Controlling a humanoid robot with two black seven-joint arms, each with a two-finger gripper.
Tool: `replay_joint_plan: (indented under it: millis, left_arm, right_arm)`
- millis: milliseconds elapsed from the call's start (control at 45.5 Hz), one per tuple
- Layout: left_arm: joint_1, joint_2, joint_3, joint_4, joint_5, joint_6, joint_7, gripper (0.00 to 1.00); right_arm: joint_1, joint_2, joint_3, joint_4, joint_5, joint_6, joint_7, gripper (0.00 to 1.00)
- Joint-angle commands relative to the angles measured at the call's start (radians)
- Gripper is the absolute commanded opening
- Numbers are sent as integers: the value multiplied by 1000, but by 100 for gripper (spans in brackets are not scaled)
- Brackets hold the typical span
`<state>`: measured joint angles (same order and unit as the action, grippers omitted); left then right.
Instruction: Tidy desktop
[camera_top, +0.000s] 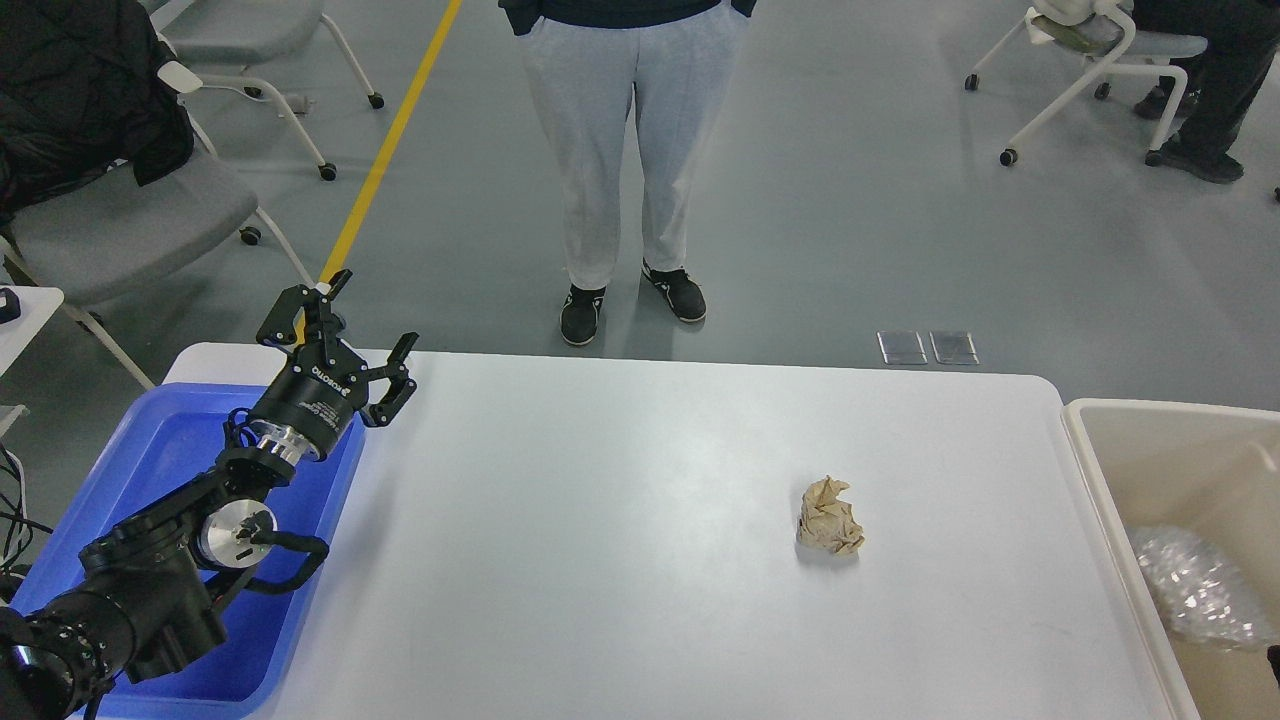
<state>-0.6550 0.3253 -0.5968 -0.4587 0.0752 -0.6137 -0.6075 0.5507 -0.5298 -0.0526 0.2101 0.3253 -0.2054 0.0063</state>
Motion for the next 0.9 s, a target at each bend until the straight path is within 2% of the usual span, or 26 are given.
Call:
replay_joint_plan:
  millis: [0,351,571,790,878]
  left_arm:
    - [0,0,0,0,0,0,0,100]
    - [0,0,0,0,0,0,0,100]
    - [0,0,0,0,0,0,0,100]
    - [0,0,0,0,0,0,-2,100]
    - [0,0,0,0,0,0,-2,100]
  right_arm:
    - [-9,-7,-7,3,-5,0,4,100]
    - [93,-32,28,2,-17,-6,4,98]
    - [245,-55,335,18,-20,8,1,99]
    - [370,-58,410,89,-6,86,0,99]
    - [414,-50,523,143,-3,95,-5,99]
